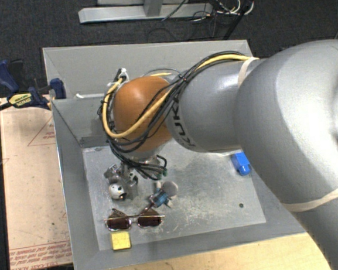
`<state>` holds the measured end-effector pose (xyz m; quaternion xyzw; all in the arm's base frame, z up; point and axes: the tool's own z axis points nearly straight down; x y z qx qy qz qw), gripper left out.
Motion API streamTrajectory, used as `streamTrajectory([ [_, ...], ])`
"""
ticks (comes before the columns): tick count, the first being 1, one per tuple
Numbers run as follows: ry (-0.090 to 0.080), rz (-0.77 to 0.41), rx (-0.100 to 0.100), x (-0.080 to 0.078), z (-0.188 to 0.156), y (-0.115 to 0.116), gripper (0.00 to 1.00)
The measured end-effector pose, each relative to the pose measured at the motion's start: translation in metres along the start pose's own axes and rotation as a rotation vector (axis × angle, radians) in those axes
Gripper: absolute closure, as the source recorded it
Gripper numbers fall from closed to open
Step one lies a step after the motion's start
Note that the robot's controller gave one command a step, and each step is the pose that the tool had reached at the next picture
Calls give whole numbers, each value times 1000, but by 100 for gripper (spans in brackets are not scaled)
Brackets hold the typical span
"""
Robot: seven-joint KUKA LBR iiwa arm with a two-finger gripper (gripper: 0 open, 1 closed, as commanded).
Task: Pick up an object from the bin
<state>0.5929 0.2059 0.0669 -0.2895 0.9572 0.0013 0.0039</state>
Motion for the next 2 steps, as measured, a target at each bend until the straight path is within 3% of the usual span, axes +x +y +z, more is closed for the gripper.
streamTrajectory([
  [1, 11, 1, -2, 3, -20, 1, 100],
  [2, 6, 2, 0, 1, -39, 0, 100],
])
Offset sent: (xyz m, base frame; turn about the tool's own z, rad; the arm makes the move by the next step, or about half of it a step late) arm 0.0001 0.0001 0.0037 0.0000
